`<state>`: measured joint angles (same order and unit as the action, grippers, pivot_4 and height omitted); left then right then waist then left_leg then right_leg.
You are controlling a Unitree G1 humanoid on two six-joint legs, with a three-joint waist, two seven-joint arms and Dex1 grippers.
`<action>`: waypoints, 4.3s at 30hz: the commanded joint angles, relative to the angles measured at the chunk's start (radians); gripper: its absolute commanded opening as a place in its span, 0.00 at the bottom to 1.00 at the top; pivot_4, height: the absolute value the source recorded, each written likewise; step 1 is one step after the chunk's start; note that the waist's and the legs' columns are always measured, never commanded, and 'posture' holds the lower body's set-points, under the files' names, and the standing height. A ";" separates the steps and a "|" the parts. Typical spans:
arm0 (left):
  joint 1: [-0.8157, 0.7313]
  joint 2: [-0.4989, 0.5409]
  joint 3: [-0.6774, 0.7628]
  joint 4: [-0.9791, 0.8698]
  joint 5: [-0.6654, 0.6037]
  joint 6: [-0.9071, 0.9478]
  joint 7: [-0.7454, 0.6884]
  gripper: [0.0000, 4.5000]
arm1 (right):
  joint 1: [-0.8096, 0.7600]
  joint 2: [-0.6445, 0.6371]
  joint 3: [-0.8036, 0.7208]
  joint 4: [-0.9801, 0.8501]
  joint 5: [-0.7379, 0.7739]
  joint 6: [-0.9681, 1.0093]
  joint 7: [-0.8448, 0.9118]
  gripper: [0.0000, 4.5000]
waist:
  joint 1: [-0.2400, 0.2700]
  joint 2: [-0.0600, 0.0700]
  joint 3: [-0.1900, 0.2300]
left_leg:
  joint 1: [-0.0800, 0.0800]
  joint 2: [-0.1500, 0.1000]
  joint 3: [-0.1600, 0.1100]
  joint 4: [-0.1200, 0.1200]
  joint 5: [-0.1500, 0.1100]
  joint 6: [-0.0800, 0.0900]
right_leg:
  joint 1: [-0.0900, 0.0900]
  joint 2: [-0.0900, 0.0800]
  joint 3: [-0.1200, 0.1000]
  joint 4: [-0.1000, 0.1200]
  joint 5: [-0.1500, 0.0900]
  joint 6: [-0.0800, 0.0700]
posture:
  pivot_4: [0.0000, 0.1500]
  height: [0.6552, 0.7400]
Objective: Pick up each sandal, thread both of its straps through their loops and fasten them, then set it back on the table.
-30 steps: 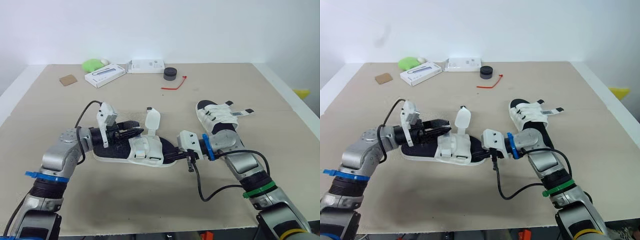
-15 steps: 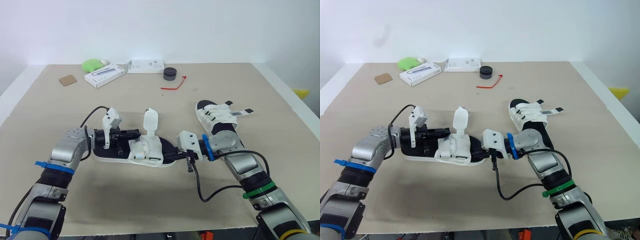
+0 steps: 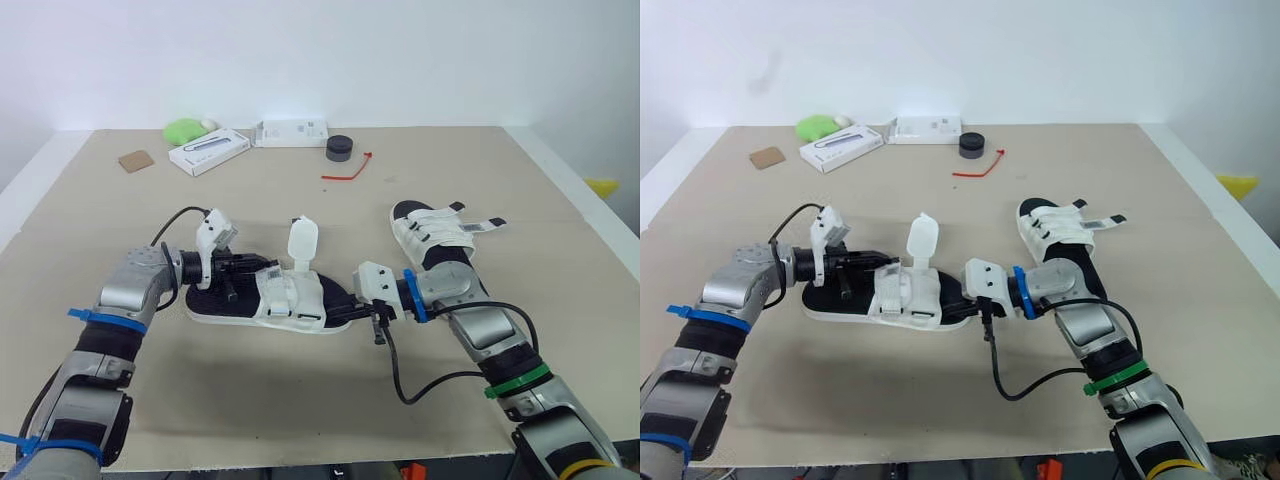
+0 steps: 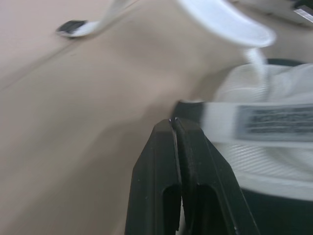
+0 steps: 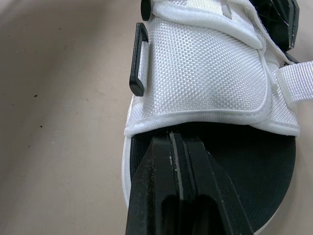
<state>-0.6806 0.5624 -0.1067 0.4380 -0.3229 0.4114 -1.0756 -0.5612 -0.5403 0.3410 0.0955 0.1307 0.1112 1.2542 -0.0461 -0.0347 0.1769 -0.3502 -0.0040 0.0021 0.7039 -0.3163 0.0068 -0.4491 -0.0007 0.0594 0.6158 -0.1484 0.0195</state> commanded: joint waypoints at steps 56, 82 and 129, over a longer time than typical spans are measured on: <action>-0.606 -0.348 0.636 0.820 -0.266 0.489 0.500 0.48 | 0.021 -0.012 -0.002 -0.038 -0.014 0.003 -0.040 0.00 | -0.002 -0.001 0.000 | -0.004 -0.004 -0.001 0.000 0.002 -0.004 | -0.002 -0.002 0.002 0.000 0.005 -0.002 | 1.00 1.00; -0.018 -0.182 -0.030 -0.305 0.316 -0.833 0.063 0.01 | 0.029 -0.026 -0.002 -0.049 -0.007 0.015 -0.032 0.00 | 0.004 0.000 0.000 | -0.004 -0.001 0.003 -0.001 0.001 -0.005 | -0.004 -0.004 0.007 -0.001 0.006 0.000 | 1.00 1.00; -0.151 0.224 -0.404 -0.068 0.200 -1.444 0.228 0.50 | 0.008 -0.006 0.023 -0.017 -0.018 -0.011 -0.001 0.00 | -0.001 -0.001 0.000 | -0.003 -0.002 0.014 0.000 0.000 0.006 | -0.004 -0.006 0.011 -0.004 0.009 0.005 | 1.00 1.00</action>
<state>-0.8353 0.7645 -0.5177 0.4438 0.0042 -1.1249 -0.8052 -0.5590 -0.5407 0.3472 0.0799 0.1242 0.1002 1.2343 -0.0471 -0.0352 0.1772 -0.3535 -0.0053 0.0165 0.7034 -0.3163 0.0130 -0.4536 -0.0063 0.0711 0.6117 -0.1394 0.0246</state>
